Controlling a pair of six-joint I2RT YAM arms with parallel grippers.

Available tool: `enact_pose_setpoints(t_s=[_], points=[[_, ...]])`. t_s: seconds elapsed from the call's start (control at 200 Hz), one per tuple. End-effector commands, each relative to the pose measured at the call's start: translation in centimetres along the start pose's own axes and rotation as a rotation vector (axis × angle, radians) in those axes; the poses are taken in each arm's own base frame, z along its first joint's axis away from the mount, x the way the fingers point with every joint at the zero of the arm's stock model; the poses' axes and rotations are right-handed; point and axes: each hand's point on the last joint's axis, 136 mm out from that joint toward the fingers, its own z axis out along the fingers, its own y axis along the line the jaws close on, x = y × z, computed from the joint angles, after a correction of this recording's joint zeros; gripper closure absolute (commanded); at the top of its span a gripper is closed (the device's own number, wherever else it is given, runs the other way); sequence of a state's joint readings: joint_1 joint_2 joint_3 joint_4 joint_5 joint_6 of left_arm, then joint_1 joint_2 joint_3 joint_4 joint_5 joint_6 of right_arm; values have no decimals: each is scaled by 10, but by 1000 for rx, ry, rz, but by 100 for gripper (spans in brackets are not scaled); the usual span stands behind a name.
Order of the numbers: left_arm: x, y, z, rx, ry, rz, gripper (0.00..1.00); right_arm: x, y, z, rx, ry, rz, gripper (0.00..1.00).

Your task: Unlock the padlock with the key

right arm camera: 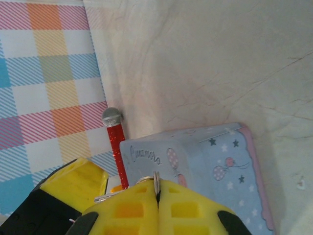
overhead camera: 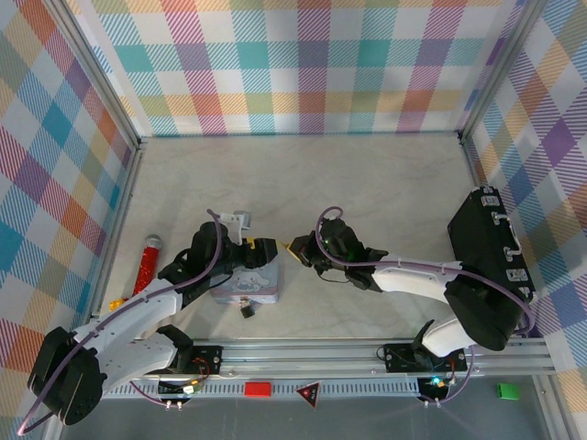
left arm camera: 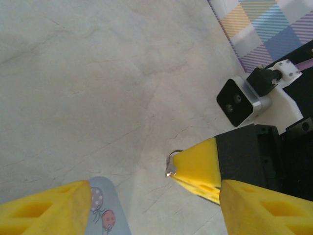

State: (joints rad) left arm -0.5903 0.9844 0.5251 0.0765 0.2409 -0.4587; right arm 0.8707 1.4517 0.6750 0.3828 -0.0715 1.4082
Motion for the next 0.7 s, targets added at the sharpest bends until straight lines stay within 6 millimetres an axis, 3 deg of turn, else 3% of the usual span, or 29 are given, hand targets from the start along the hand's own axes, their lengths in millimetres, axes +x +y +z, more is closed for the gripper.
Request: enact_pose_setpoints(t_s=[0.0, 0.395, 0.695], points=[[-17, -22, 0, 70, -43, 22, 35, 5, 28, 2, -100, 32, 1, 100], [-12, -27, 8, 88, -22, 19, 63, 14, 35, 10, -141, 79, -4, 100], [-10, -22, 13, 69, -11, 20, 70, 15, 38, 10, -135, 76, -24, 100]])
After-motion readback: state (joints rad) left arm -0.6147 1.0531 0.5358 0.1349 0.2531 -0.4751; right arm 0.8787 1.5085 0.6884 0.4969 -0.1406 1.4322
